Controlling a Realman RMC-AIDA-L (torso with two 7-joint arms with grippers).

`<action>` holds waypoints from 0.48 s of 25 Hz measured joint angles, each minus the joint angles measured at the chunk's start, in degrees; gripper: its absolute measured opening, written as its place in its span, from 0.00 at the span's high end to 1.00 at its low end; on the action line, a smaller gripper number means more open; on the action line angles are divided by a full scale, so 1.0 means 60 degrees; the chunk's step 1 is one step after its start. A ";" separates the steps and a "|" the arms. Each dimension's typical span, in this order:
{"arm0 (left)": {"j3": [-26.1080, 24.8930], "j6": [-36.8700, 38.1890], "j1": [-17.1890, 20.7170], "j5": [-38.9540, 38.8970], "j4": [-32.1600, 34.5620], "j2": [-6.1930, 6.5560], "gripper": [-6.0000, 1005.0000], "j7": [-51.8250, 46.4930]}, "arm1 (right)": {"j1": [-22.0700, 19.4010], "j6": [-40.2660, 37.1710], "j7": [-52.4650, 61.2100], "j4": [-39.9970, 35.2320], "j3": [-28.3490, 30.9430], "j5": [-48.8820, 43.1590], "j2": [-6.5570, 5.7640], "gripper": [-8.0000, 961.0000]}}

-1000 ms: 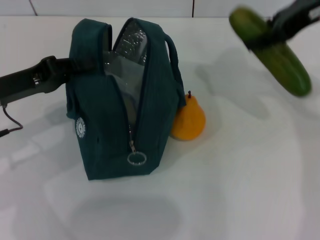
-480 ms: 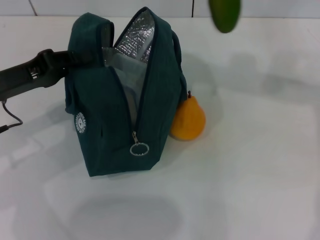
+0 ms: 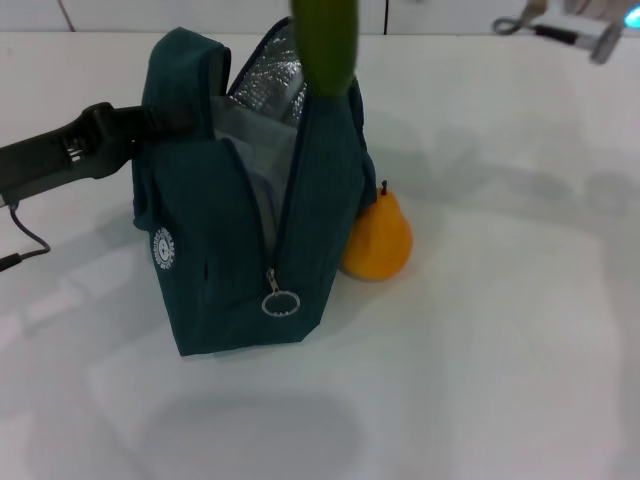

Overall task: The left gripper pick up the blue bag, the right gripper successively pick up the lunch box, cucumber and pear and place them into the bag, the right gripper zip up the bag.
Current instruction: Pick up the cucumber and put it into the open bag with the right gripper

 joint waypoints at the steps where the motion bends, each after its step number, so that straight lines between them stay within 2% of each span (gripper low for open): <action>1: 0.0000 0.0000 0.0000 0.0000 0.0001 -0.0004 0.95 0.0007 | 0.0019 0.0093 -0.0343 0.0206 -0.0278 0.0338 0.0015 0.35; 7: 0.0026 0.0001 -0.0044 -0.0018 -0.0123 -0.0019 0.95 0.0114 | 0.0116 0.0309 -0.1871 0.1185 -0.1534 0.2214 0.0031 0.35; 12: 0.0045 0.0001 -0.0289 -0.0019 -0.0629 -0.0011 0.95 0.0343 | 0.0502 0.0269 -0.2416 0.2190 -0.2517 0.3442 0.0027 0.34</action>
